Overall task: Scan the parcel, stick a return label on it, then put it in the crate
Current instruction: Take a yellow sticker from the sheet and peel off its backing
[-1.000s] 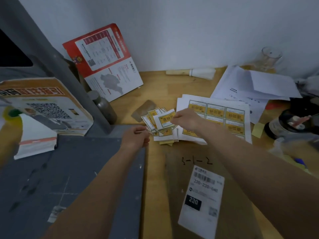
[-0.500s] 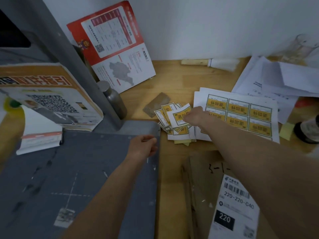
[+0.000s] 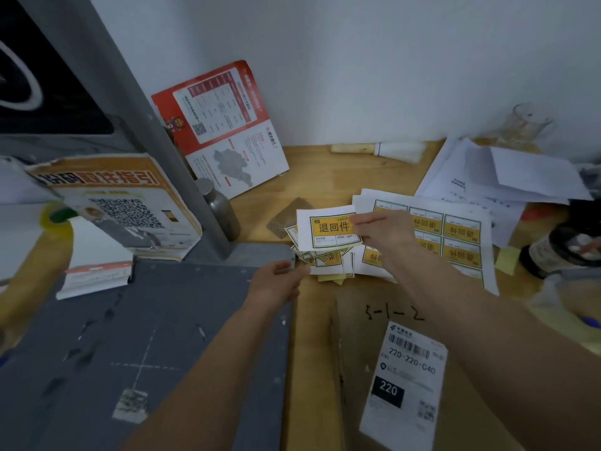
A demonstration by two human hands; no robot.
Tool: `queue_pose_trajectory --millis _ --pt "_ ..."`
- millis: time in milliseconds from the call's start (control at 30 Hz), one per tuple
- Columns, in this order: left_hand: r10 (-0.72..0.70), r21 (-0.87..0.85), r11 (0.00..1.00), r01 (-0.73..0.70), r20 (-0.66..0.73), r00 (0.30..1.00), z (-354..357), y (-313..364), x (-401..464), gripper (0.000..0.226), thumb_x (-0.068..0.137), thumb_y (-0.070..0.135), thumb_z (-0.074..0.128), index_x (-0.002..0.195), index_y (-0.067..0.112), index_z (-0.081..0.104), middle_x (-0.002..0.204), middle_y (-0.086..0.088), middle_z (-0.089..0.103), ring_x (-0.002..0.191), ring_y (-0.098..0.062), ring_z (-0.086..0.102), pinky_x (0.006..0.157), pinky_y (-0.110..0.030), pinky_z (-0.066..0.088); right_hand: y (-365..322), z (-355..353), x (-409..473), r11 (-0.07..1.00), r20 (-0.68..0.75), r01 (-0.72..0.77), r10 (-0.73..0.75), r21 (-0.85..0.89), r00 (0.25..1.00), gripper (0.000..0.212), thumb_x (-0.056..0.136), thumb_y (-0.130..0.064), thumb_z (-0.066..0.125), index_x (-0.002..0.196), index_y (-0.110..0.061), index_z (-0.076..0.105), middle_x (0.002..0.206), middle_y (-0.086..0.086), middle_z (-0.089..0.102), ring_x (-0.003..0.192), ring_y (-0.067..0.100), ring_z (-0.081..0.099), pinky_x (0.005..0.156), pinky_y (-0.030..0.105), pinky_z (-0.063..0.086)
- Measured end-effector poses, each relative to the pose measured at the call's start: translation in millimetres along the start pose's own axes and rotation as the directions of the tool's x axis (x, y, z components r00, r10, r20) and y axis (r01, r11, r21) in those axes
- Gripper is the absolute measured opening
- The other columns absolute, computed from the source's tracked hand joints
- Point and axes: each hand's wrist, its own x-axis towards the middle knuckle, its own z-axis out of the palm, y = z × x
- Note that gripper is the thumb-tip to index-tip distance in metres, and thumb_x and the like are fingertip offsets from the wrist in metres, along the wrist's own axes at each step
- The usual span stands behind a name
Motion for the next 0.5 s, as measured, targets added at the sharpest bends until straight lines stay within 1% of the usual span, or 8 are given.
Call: queue_pose_trajectory --millis 67,133,233,300,367,400,467,500 --pt "0.05 -0.098 0.994 -0.044 0.062 0.997 11 7 -18 0.06 0.078 0.027 0.078 0.129 0.006 0.055 0.121 -0.009 0.065 0.107 -0.021 0.066 0.091 -0.034 0.056 -8 -11 -23 0.997 0.021 0.033 -0.034 0.068 0.999 0.02 0.076 0.014 0.064 0.073 -0.005 0.07 0.088 0.015 0.069 0.081 0.029 0.065 0.076 0.035 0.057" --pt "0.139 -0.199 0.973 -0.12 0.085 0.987 25 15 -41 0.042 0.08 0.024 0.076 0.118 0.011 0.065 0.114 -0.008 0.072 0.107 -0.022 0.068 0.092 -0.035 0.056 -11 -24 -44 0.991 0.019 0.079 -0.082 0.106 0.996 0.02 0.079 0.013 0.063 0.074 -0.006 0.069 0.082 0.008 0.069 0.076 0.024 0.066 0.066 0.028 0.059" --pt "0.244 -0.314 0.921 -0.23 0.006 0.97 49 18 -78 0.024 0.086 0.013 0.07 0.109 0.006 0.071 0.106 -0.01 0.076 0.098 -0.025 0.073 0.086 -0.034 0.059 -7 -50 -79 0.978 -0.01 0.163 -0.163 0.131 0.987 0.019 0.079 0.009 0.065 0.08 -0.01 0.067 0.081 0.002 0.067 0.068 0.013 0.062 0.05 0.016 0.052" --pt "0.239 -0.362 0.899 -0.245 -0.063 0.969 64 16 -99 0.023 0.088 0.008 0.067 0.109 0.001 0.071 0.104 -0.013 0.076 0.093 -0.026 0.074 0.079 -0.03 0.061 -2 -68 -100 0.972 -0.002 0.148 -0.15 0.181 0.989 0.022 0.08 0.005 0.068 0.094 -0.011 0.062 0.089 0.005 0.067 0.071 0.014 0.063 0.053 0.019 0.051" --pt "0.221 -0.41 0.878 -0.249 -0.115 0.968 78 15 -118 0.021 0.088 0.006 0.066 0.107 -0.001 0.07 0.101 -0.015 0.076 0.088 -0.026 0.075 0.073 -0.028 0.062 2 -86 -118 0.978 0.07 0.086 -0.101 0.189 0.992 0.025 0.081 0.0 0.069 0.102 -0.01 0.058 0.089 0.007 0.068 0.069 0.016 0.065 0.056 0.024 0.05" --pt "0.219 -0.428 0.867 -0.257 -0.135 0.966 84 14 -127 0.021 0.088 0.005 0.066 0.107 -0.001 0.07 0.1 -0.016 0.076 0.085 -0.025 0.075 0.073 -0.028 0.062 3 -94 -127 0.984 0.123 0.072 -0.092 0.162 0.988 0.02 0.082 -0.002 0.068 0.1 -0.007 0.06 0.084 0.008 0.068 0.064 0.016 0.065 0.054 0.024 0.05" --pt "0.219 -0.461 0.845 -0.27 -0.162 0.962 95 12 -145 0.021 0.087 0.004 0.066 0.107 -0.001 0.07 0.099 -0.017 0.076 0.083 -0.026 0.075 0.076 -0.03 0.062 6 -111 -140 0.99 0.205 0.081 -0.103 0.115 0.973 0.003 0.083 -0.004 0.068 0.085 -0.003 0.067 0.069 0.009 0.068 0.054 0.014 0.06 0.05 0.022 0.048" --pt "0.217 -0.475 0.837 -0.273 -0.17 0.961 100 10 -153 0.02 0.088 0.004 0.066 0.106 -0.001 0.07 0.098 -0.017 0.076 0.084 -0.026 0.075 0.077 -0.032 0.062 8 -120 -145 0.99 0.219 0.088 -0.112 0.113 0.969 0.004 0.082 -0.004 0.069 0.079 -0.004 0.068 0.065 0.008 0.067 0.05 0.013 0.058 0.048 0.021 0.047"
